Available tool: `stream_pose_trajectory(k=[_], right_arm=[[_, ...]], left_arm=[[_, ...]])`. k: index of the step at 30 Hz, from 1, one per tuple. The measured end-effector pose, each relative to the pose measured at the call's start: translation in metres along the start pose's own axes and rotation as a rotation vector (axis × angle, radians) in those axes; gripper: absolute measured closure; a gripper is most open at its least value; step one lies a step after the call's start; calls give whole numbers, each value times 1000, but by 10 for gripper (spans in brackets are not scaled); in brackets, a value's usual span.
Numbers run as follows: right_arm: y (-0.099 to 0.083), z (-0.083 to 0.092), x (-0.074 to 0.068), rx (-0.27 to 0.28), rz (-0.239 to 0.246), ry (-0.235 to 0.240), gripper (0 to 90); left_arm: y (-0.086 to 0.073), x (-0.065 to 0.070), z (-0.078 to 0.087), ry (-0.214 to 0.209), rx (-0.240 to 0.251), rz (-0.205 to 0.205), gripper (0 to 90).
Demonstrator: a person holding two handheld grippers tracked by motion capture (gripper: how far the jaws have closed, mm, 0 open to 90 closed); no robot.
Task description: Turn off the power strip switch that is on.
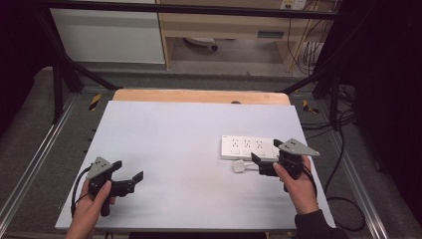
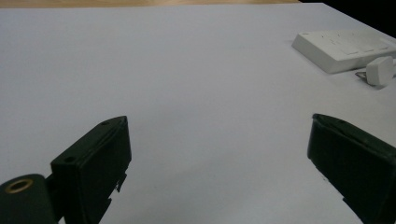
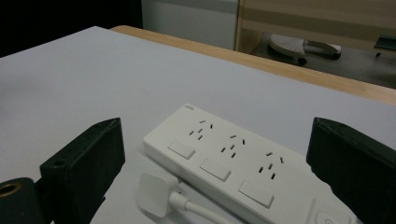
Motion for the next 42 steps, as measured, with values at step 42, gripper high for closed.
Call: stream_pose_trajectory(k=[42], right_arm=[[-67,55,28,26,-28,-55,24]], left_arm=[[-7,-3,26,0,44,-7,63]])
Point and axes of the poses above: each handheld gripper's, and its own axes: z roughly backward along the jaws, y roughly out of its top, x roughly to its right, the point moved 4 cm from there along -z, roughly forward along the jaws, and after that the axes turned 7 degrees about y, right-handed, at the moved point
